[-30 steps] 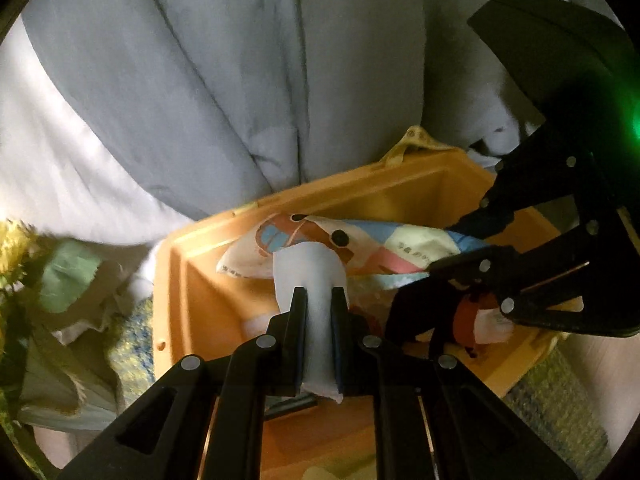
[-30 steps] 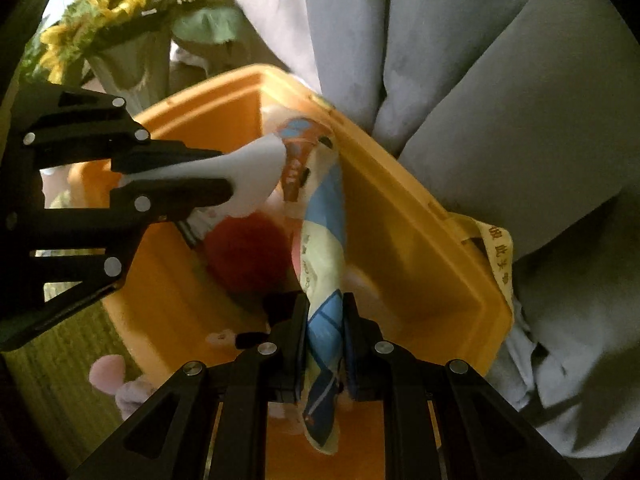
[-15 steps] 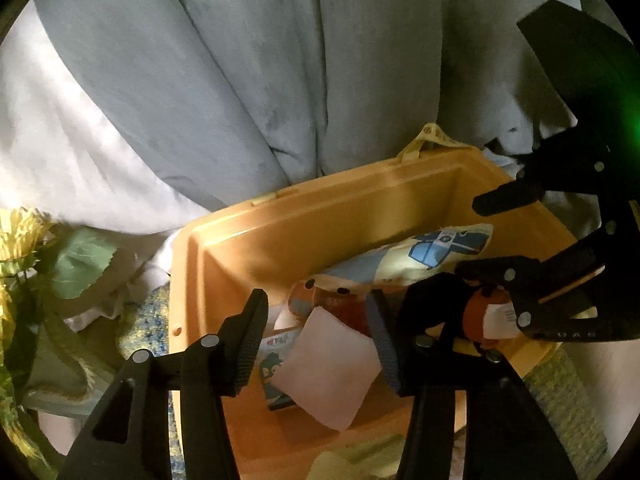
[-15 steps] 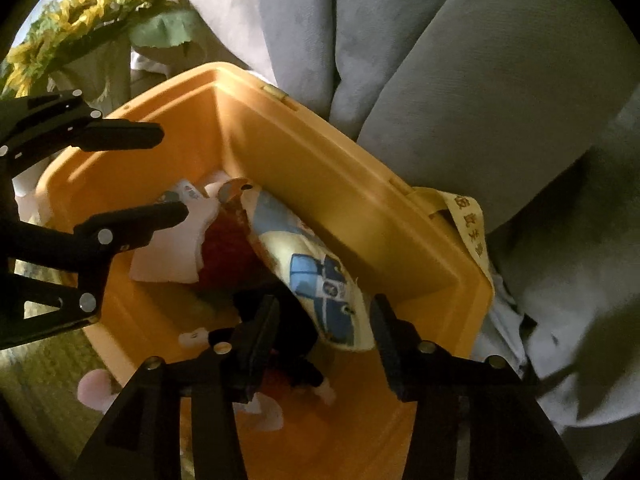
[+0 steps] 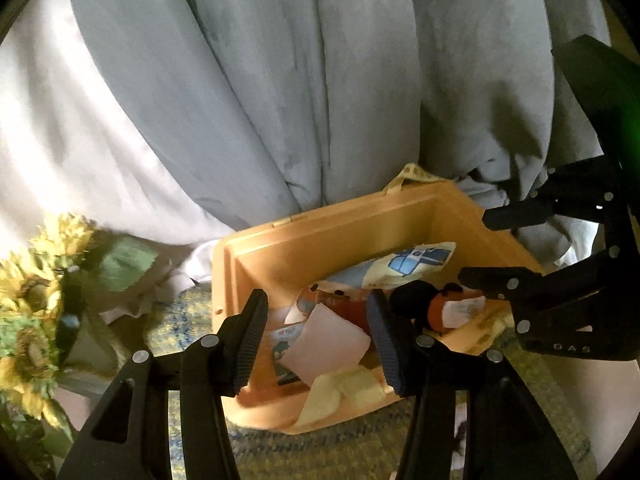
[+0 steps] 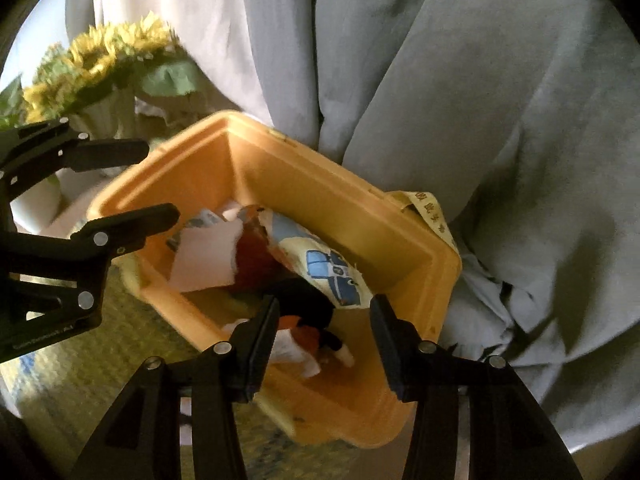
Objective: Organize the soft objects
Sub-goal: 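Open the left gripper inside the crate while the right gripper releases the patterned cloth, then withdraw both grippers from the crate toward the pink sponge and lavender scrunchie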
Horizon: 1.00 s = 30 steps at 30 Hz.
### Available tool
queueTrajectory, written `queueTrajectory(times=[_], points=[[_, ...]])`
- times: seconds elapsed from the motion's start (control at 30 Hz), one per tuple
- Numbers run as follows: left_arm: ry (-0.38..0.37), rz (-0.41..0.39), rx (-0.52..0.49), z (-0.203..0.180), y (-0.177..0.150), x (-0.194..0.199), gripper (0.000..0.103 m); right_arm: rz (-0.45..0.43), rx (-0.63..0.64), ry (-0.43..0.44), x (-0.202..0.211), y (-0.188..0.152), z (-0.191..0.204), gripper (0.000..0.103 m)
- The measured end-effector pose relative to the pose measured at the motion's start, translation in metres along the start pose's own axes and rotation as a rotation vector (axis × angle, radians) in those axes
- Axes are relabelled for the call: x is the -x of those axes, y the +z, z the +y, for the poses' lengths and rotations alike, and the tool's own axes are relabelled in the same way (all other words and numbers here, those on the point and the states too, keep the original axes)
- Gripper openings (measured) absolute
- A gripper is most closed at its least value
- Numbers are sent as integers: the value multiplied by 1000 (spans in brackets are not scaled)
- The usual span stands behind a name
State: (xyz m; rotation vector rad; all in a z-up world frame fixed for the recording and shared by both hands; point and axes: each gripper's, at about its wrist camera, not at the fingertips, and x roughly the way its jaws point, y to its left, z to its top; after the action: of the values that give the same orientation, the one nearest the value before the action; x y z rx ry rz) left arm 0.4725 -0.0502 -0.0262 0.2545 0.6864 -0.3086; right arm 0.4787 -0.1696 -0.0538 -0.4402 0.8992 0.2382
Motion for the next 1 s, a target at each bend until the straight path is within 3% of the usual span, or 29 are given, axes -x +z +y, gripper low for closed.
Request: queueTrajectory(times=[0.37,0.43,0.63,1.0], points=[[46,-105,11,-6,-18,68,58,-142,-106,-35,62,-25,22,49],[56,-124,8,-9,-25,78,60,-174,-150,-52,73,-34,24,59],[97,-162,12,-19,-50,101,62,-276,-251,-114,93,-65,34,71],[88,-201,78,-37,-103,119,63,-366,-387,-102,105,-119,55,72]])
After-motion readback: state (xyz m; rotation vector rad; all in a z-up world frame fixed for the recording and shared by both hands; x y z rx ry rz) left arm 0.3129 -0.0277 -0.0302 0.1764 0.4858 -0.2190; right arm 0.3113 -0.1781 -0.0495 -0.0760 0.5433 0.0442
